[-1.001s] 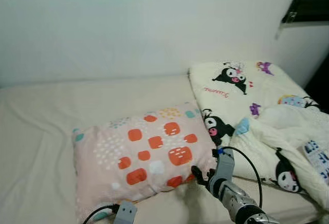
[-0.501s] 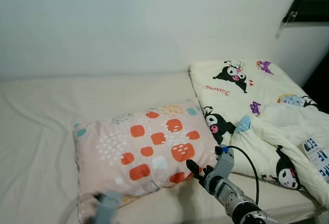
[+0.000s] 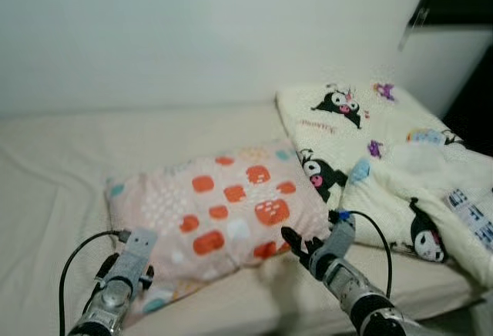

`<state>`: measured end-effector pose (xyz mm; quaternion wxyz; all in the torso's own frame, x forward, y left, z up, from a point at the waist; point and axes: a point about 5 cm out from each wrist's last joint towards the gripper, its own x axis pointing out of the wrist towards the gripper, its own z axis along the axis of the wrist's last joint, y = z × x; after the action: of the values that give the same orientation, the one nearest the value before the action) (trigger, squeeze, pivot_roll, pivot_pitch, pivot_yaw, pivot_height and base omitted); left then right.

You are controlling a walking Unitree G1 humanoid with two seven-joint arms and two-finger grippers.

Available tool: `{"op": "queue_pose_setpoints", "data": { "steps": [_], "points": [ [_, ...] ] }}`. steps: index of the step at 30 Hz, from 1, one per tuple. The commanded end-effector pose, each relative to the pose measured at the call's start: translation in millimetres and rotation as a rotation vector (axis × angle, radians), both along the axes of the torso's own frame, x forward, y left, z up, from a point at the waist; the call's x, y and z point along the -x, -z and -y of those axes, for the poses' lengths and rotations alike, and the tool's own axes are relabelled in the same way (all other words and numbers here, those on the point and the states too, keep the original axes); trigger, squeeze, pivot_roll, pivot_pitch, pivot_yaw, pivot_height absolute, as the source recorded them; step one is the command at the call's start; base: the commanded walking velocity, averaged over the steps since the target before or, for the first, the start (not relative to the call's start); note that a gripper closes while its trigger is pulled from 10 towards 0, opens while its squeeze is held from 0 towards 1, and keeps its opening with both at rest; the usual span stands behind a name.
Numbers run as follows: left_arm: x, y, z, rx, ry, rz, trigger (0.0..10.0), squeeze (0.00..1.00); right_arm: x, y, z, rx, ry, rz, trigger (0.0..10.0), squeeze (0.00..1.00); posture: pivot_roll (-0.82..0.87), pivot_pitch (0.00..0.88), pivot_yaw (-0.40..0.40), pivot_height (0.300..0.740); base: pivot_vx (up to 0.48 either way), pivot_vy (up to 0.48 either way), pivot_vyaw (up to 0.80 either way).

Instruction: Clean up the room

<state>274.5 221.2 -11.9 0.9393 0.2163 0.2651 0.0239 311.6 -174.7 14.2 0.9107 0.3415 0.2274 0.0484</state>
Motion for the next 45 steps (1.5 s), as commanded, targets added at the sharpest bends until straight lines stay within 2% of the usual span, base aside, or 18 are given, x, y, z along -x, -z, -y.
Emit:
{"op": "queue_pose_setpoints", "data": {
  "steps": [1, 5, 7, 11, 17, 19, 21, 27, 34, 45],
  "points": [
    [4.8, 4, -1.3, 0.005, -0.006, -0.011, 10.0, 0.00, -4.5, -6, -0.6, -0.049, 0.017, 0.033, 10.0, 0.00, -0.10, 0.055, -0.013, 0.600, 0.000, 0.000, 0.00],
    [0.2, -1, -3.1, 0.021, -0.023, 0.022, 10.0, 0.00, -9.1, -12, -1.6, -0.076, 0.008, 0.078, 10.0, 0.00, -0.09, 0.065, -0.014, 0.590, 0.000, 0.000, 0.00],
    [-2.0, -6, -7.4, 0.016, -0.030, 0.051, 10.0, 0.00, -16.9, -24, -3.6, -0.130, -0.006, 0.154, 10.0, 0.00, -0.06, 0.108, -0.004, 0.580, 0.000, 0.000, 0.00],
    [2.4, -6, -17.0, 0.007, -0.037, 0.069, 10.0, 0.00, -23.2, -34, -2.9, -0.183, 0.009, 0.214, 10.0, 0.00, -0.04, 0.128, 0.014, 0.565, 0.000, 0.000, 0.00],
    [6.8, -6, -23.7, -0.003, -0.034, 0.078, 10.0, 0.00, -25.0, -38, -0.2, -0.193, 0.026, 0.238, 10.0, 0.00, -0.01, 0.152, 0.023, 0.555, 0.000, 0.000, 0.00],
    [9.7, -9, -31.0, -0.015, -0.024, 0.096, 10.0, 0.00, -30.8, -46, 2.0, -0.196, 0.037, 0.270, 10.0, 0.00, 0.00, 0.192, 0.034, 0.545, 0.000, 0.000, 0.00],
    [9.8, -10, -32.9, -0.018, -0.020, 0.105, 10.0, 0.00, -33.8, -51, 2.7, -0.194, 0.042, 0.283, 10.0, 0.00, 0.00, 0.192, 0.034, 0.540, 0.000, 0.000, 0.00],
    [15.0, -7, -29.6, -0.006, 0.011, 0.110, 10.0, 0.00, -44.9, -69, 0.4, -0.203, 0.031, 0.354, 10.0, 0.00, 0.01, 0.243, 0.041, 0.540, 0.000, 0.000, 0.00],
    [19.5, -2, -22.9, 0.004, 0.033, 0.105, 10.0, 0.00, -48.5, -76, 3.7, -0.187, 0.035, 0.384, 10.0, 0.00, 0.00, 0.258, 0.042, 0.540, 0.000, 0.000, 0.00],
    [25.0, 3, -13.6, 0.036, 0.054, 0.105, 10.0, 0.00, -53.2, -88, 18.9, -0.149, 0.077, 0.423, 10.0, 0.00, 0.01, 0.272, 0.043, 0.540, 0.000, 0.000, 0.00]
  ]
}}
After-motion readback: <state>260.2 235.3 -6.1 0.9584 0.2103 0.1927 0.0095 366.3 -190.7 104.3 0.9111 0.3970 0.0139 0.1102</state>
